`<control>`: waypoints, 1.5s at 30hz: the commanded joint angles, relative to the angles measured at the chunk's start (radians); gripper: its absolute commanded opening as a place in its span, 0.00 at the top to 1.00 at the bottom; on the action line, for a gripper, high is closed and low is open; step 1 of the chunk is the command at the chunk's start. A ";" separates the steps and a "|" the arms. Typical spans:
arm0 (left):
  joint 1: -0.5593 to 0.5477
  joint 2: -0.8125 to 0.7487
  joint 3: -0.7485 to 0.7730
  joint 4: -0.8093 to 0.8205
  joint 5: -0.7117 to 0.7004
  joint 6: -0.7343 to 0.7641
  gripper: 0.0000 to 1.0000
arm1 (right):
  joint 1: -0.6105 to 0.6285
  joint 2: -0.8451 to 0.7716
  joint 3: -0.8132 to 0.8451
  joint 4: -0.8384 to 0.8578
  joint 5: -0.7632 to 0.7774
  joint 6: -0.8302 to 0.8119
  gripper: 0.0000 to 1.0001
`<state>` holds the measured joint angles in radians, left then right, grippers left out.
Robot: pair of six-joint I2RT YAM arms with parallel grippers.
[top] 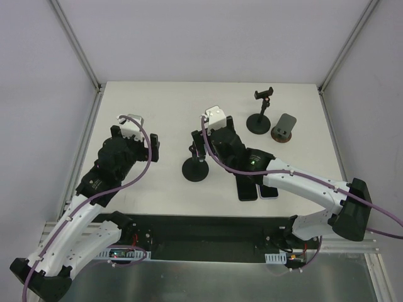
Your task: Remove the phone from the phone stand
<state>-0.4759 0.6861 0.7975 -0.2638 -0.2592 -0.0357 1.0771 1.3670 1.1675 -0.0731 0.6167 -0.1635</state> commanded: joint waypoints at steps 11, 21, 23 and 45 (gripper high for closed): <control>0.011 0.035 -0.070 0.167 0.514 0.134 0.01 | -0.029 -0.013 0.012 -0.050 -0.124 0.074 0.65; -0.038 0.222 0.006 0.222 0.706 0.128 0.13 | -0.039 -0.031 0.031 -0.065 -0.210 0.036 0.99; -0.072 0.253 0.023 0.236 0.677 0.132 0.15 | -0.042 -0.035 0.026 -0.067 -0.222 0.030 0.99; -0.119 0.512 0.028 0.423 0.679 0.071 0.60 | -0.052 -0.059 -0.031 -0.030 -0.305 0.045 0.99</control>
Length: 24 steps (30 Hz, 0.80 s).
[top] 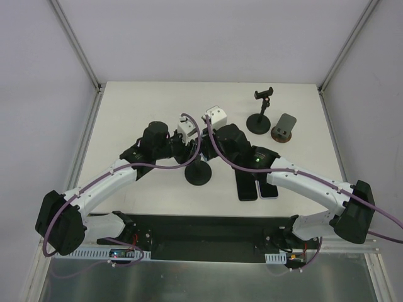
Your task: Remove the phone from the phone stand
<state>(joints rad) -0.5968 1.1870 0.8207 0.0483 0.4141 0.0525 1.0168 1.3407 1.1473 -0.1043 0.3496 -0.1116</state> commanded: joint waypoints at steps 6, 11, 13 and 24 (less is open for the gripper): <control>0.002 0.007 -0.008 0.128 0.038 -0.026 0.92 | 0.002 -0.026 -0.027 0.032 -0.040 0.015 0.85; 0.002 -0.012 -0.020 0.136 0.035 -0.028 1.00 | -0.023 -0.021 -0.050 0.067 -0.043 0.047 0.67; 0.000 -0.017 -0.025 0.137 0.034 -0.028 1.00 | -0.032 -0.018 -0.064 0.089 -0.044 0.064 0.64; -0.012 -0.026 -0.035 0.139 0.029 -0.020 1.00 | -0.053 -0.026 -0.101 0.173 -0.050 0.101 0.60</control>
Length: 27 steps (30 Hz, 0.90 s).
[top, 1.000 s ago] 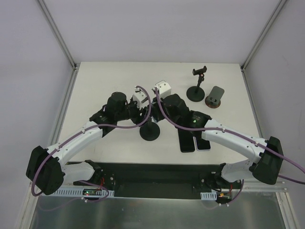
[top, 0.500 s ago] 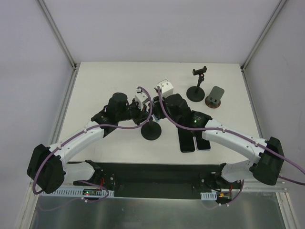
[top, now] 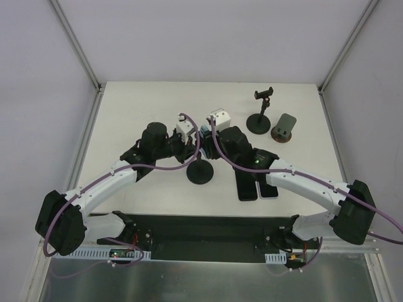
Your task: Remove the phone from the phone stand
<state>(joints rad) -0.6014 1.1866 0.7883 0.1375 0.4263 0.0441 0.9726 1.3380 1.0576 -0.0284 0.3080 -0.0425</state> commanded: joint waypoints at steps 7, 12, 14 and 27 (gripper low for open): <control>-0.026 -0.015 -0.004 0.048 0.011 -0.007 1.00 | -0.032 -0.046 -0.050 0.192 -0.023 0.072 0.54; -0.035 -0.008 -0.006 0.045 0.003 -0.003 1.00 | -0.054 -0.068 -0.094 0.266 -0.050 0.113 0.52; -0.038 -0.002 -0.004 0.044 0.005 -0.003 1.00 | -0.063 -0.074 -0.108 0.301 -0.066 0.122 0.51; -0.046 0.011 0.003 0.036 0.002 -0.003 1.00 | -0.091 -0.077 -0.130 0.370 -0.110 0.135 0.41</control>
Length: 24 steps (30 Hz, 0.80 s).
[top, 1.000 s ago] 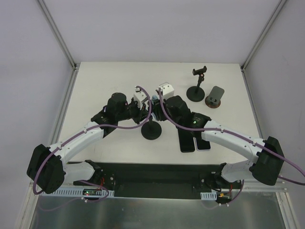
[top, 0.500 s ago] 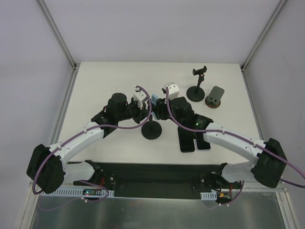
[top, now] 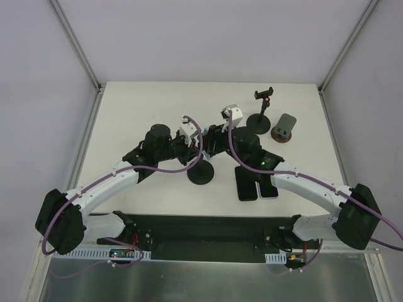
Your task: Remove the phone from the phone stand
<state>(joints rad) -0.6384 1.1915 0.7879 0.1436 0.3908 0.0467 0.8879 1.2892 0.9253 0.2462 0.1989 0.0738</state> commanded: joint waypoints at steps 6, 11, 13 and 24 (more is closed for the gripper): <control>-0.014 0.005 0.002 0.028 0.034 -0.005 1.00 | -0.018 0.002 -0.005 0.102 0.014 0.012 0.42; -0.014 0.003 0.002 0.028 0.014 -0.014 1.00 | -0.018 0.002 -0.031 0.097 0.005 0.015 0.44; -0.015 0.005 0.004 0.028 0.011 -0.018 1.00 | -0.017 -0.001 -0.039 0.094 0.007 0.009 0.46; -0.014 0.013 0.007 0.019 -0.038 -0.039 1.00 | -0.012 -0.022 -0.040 0.067 -0.006 -0.009 0.76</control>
<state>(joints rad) -0.6426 1.1938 0.7879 0.1474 0.3801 0.0437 0.8757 1.2903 0.8799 0.3031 0.1841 0.0727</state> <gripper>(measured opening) 0.038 0.320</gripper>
